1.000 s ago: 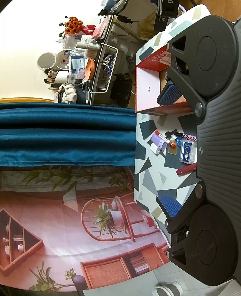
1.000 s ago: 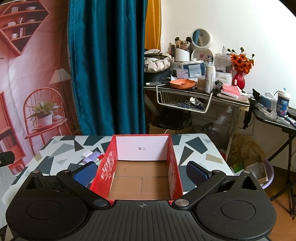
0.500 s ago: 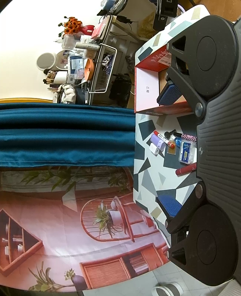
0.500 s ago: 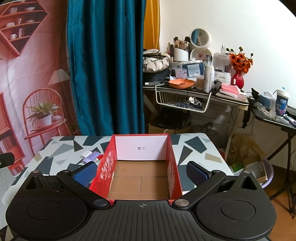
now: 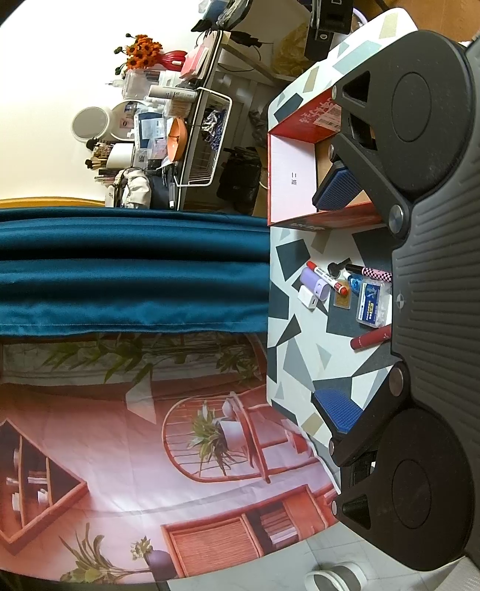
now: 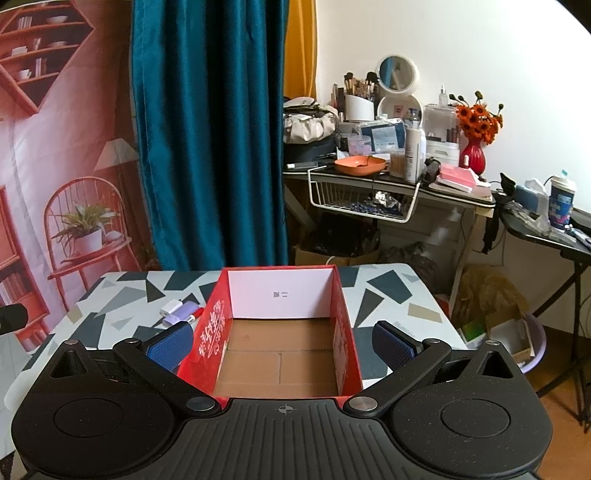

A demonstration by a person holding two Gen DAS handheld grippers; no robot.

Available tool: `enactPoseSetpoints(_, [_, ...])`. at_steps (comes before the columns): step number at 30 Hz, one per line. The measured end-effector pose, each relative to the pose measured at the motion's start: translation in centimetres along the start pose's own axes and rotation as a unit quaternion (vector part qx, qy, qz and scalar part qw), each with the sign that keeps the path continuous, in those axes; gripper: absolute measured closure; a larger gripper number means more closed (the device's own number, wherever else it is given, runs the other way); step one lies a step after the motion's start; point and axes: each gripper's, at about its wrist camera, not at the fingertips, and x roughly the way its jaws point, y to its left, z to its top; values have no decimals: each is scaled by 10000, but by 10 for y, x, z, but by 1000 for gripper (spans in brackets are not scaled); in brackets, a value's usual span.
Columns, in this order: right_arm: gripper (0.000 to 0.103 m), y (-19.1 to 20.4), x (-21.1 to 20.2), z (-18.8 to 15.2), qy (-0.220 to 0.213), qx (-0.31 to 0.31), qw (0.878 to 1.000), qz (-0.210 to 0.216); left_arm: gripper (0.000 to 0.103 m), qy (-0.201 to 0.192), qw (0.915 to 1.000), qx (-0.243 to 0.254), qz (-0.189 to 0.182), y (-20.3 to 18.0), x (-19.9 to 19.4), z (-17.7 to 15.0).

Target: Organize rigid objects

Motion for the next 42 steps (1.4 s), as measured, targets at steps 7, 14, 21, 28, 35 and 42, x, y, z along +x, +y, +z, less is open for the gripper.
enactPoseSetpoints(7, [0,1,1,-1,17,-7,10000,-15,0,11,10000,-23,-7,1,0,0])
enactPoseSetpoints(14, [0,3,1,-1,-5,-60,10000,-16,0,-3,10000,-33,-9,1,-1,1])
enactPoseSetpoints(21, [0,3,0,-3,-210,-237,9995,-72,0,-234,9995,-175,115,8,1,3])
enactPoseSetpoints(28, [0,-8,32,-11,-27,-255,9997,56,0,-438,9987,-199,170,17,33,9])
enactPoseSetpoints(35, [0,-21,82,-20,225,-188,9995,144,0,-398,9985,83,365,9,85,-3])
enactPoseSetpoints(42, [2,-34,127,-34,398,-325,9986,-87,0,107,9960,454,757,12,143,-25])
